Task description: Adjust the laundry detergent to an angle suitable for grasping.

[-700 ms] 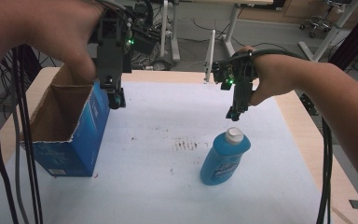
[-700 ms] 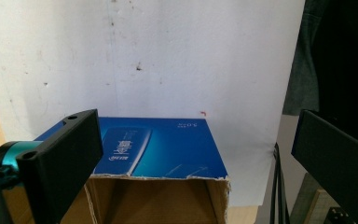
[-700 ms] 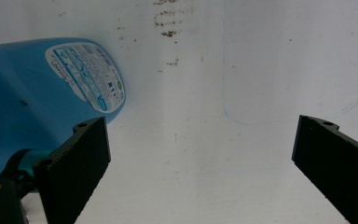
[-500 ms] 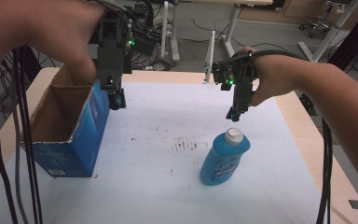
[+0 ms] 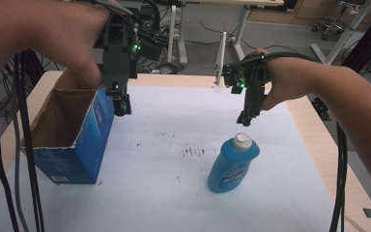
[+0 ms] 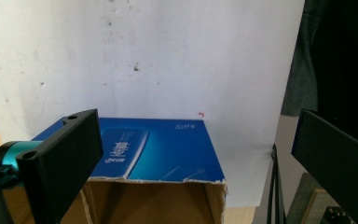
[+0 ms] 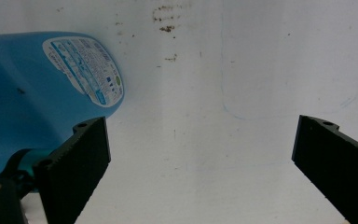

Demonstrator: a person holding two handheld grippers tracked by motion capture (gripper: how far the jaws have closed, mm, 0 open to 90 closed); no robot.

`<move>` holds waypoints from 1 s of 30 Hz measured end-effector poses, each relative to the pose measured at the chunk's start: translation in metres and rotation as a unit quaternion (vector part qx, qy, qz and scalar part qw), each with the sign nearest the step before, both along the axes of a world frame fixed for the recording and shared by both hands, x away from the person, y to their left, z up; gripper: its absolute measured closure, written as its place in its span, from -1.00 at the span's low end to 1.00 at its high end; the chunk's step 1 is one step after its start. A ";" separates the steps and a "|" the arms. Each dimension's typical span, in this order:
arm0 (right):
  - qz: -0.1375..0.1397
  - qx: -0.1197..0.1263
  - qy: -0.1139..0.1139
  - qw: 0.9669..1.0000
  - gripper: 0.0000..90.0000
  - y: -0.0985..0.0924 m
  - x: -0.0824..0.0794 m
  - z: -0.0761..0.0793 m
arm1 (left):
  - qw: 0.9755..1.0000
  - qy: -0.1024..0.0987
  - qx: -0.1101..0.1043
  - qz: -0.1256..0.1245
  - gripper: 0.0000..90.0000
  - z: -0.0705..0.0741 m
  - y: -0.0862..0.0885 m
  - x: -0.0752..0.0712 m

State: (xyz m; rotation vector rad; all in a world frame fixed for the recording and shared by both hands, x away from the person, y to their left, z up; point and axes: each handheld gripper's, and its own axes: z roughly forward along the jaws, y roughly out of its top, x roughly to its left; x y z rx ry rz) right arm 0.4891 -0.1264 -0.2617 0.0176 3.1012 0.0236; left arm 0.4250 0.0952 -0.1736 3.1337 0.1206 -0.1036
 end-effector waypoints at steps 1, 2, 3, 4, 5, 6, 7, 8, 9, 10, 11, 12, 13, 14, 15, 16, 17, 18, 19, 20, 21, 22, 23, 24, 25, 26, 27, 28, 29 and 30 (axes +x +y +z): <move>-0.004 0.000 0.000 1.000 -0.93 -0.004 0.000 0.000 | 1.000 0.000 -0.005 0.002 -0.96 -0.001 0.000 -0.001; -0.006 0.000 -0.001 1.000 -0.93 -0.006 0.001 0.000 | 1.000 0.001 -0.007 0.003 -0.96 -0.001 -0.001 -0.001; -0.011 0.000 -0.001 1.000 -0.93 -0.011 0.001 0.000 | 1.000 0.001 -0.017 0.003 -0.96 -0.001 -0.002 -0.004; -0.011 0.000 -0.001 1.000 -0.93 -0.011 0.001 0.000 | 1.000 0.001 -0.017 0.003 -0.96 -0.001 -0.002 -0.004; -0.012 0.002 -0.002 1.000 -0.93 -0.013 0.002 0.000 | 1.000 0.003 -0.025 0.004 -0.96 -0.002 -0.003 -0.006; -0.020 0.001 -0.003 1.000 -0.93 -0.018 0.002 0.001 | 1.000 0.006 -0.028 0.005 -0.96 -0.003 -0.004 -0.008; -0.020 0.001 -0.003 1.000 -0.93 -0.018 0.002 0.001 | 0.999 0.008 -0.032 0.004 -0.96 -0.004 -0.005 -0.010; -0.020 0.002 -0.003 1.000 -0.93 -0.024 0.002 0.001 | 0.999 0.008 -0.041 0.001 -0.96 -0.007 -0.008 -0.015; -0.020 0.002 -0.003 1.000 -0.93 -0.024 0.002 0.001 | 0.999 0.008 -0.041 0.001 -0.96 -0.007 -0.008 -0.015; -0.024 0.004 -0.004 1.000 -0.93 -0.026 0.002 0.001 | 0.999 0.011 -0.045 0.000 -0.96 -0.008 -0.009 -0.017; -0.028 0.003 -0.004 1.000 -0.93 -0.029 0.002 0.002 | 0.999 0.013 -0.050 0.001 -0.96 -0.010 -0.011 -0.020; -0.031 0.005 -0.005 0.999 -0.93 -0.033 0.002 0.002 | 0.998 0.014 -0.061 0.005 -0.96 -0.012 -0.014 -0.023; -0.031 0.005 -0.005 0.999 -0.93 -0.033 0.002 0.002 | 0.998 0.014 -0.061 0.005 -0.96 -0.012 -0.014 -0.023; -0.032 0.007 -0.004 0.999 -0.93 -0.037 0.003 0.002 | 0.998 0.014 -0.068 0.008 -0.96 -0.013 -0.016 -0.025; -0.035 0.008 -0.005 0.999 -0.93 -0.038 0.003 0.002 | 0.996 0.012 -0.084 0.017 -0.96 -0.015 -0.020 -0.027; -0.035 0.008 -0.005 0.999 -0.93 -0.038 0.003 0.002 | 0.996 0.012 -0.084 0.017 -0.96 -0.015 -0.020 -0.027; -0.036 0.008 -0.004 0.999 -0.93 -0.040 0.003 0.002 | 0.995 0.011 -0.095 0.021 -0.96 -0.017 -0.022 -0.029; -0.036 0.008 -0.004 0.999 -0.93 -0.040 0.003 0.002 | 0.995 0.011 -0.095 0.021 -0.96 -0.017 -0.022 -0.029; -0.037 0.009 -0.003 0.999 -0.93 -0.044 0.005 0.000 | 0.991 0.010 -0.129 0.027 -0.96 -0.021 -0.027 -0.035; -0.037 0.009 -0.002 0.999 -0.93 -0.045 0.005 0.000 | 0.990 0.007 -0.138 0.026 -0.96 -0.022 -0.029 -0.037; -0.037 0.008 -0.002 0.999 -0.93 -0.045 0.006 -0.001 | 0.989 0.003 -0.147 0.027 -0.96 -0.024 -0.032 -0.039; -0.039 0.005 -0.002 0.999 -0.93 -0.046 0.007 -0.002 | 0.987 0.003 -0.155 0.030 -0.96 -0.026 -0.034 -0.041; -0.037 0.006 -0.002 0.999 -0.93 -0.047 0.009 -0.003 | 0.986 0.004 -0.162 0.030 -0.96 -0.028 -0.037 -0.042; -0.038 0.007 0.000 0.999 -0.93 -0.048 0.010 -0.004 | 0.985 0.003 -0.168 0.029 -0.96 -0.030 -0.039 -0.044; -0.040 0.006 0.000 0.999 -0.93 -0.049 0.010 -0.004 | 0.985 0.001 -0.172 0.032 -0.96 -0.031 -0.042 -0.046; -0.041 0.006 0.002 0.999 -0.93 -0.050 0.011 -0.005 | 0.983 0.000 -0.178 0.036 -0.96 -0.032 -0.044 -0.048; -0.042 0.006 0.002 0.999 -0.93 -0.050 0.011 -0.005 | 0.982 0.001 -0.184 0.040 -0.96 -0.034 -0.047 -0.049; -0.039 0.007 0.002 0.999 -0.93 -0.051 0.012 -0.005 | 0.982 0.001 -0.184 0.040 -0.96 -0.034 -0.047 -0.049; -0.043 0.008 0.002 0.999 -0.93 -0.051 0.012 -0.005 | 0.979 -0.001 -0.197 0.044 -0.96 -0.036 -0.052 -0.051; -0.043 0.009 0.001 0.999 -0.93 -0.052 0.012 -0.005 | 0.978 -0.001 -0.201 0.049 -0.96 -0.038 -0.054 -0.052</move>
